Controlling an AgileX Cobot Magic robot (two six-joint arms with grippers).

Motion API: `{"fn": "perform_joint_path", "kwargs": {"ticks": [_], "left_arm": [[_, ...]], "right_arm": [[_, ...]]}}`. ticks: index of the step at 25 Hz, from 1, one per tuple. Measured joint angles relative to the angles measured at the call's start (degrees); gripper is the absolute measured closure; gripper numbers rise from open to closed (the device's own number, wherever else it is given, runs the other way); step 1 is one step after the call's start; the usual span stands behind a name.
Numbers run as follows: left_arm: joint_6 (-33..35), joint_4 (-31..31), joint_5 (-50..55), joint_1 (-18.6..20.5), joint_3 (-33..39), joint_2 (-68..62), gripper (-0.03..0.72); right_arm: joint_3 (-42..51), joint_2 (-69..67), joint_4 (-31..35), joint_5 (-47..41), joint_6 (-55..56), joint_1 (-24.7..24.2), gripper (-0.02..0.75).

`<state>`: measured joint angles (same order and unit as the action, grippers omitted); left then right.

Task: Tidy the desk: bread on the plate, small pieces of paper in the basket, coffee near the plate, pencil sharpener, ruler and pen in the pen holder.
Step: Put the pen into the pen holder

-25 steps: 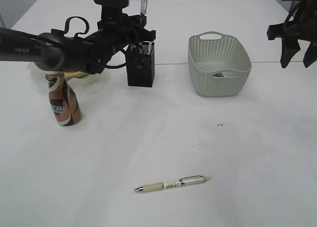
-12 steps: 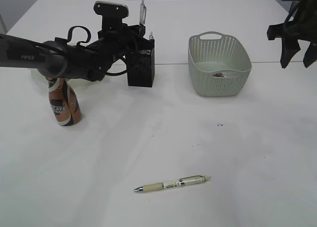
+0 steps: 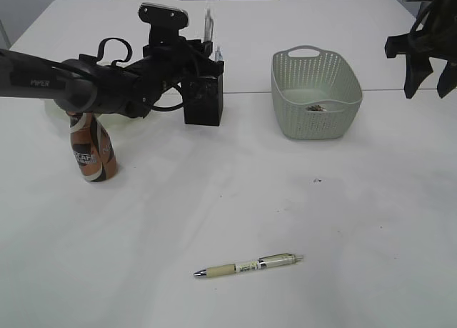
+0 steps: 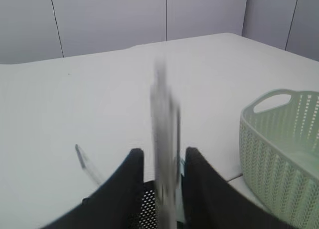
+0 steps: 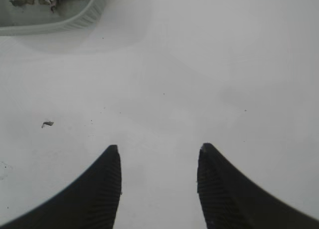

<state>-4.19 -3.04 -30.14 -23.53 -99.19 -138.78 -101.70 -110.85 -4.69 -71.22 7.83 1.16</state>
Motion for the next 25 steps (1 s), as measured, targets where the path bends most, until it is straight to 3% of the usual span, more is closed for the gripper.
{"fn": "perform_joint_path", "kwargs": {"ticks": [4,7,12,18,25], "left_arm": [[0.0,0.0,0.8,0.0,0.0,0.0,0.372],[0.0,0.2,1.4,0.0,0.0,0.0,0.338],[0.0,-0.1,11.0,0.0,0.0,3.3,0.33],[-0.1,-5.3,27.8,-0.1,0.0,13.0,0.331],[1.4,-7.9,51.6,-4.1,0.0,20.9,0.383]], "right_arm": [[0.0,0.0,0.0,0.0,0.0,0.0,0.372],[0.0,0.0,0.0,0.0,0.0,0.0,0.372],[0.0,0.0,0.0,0.0,0.0,0.0,0.372],[0.0,0.0,0.0,0.0,0.0,0.0,0.372],[0.0,0.0,0.0,0.0,0.0,0.0,0.372]]}}
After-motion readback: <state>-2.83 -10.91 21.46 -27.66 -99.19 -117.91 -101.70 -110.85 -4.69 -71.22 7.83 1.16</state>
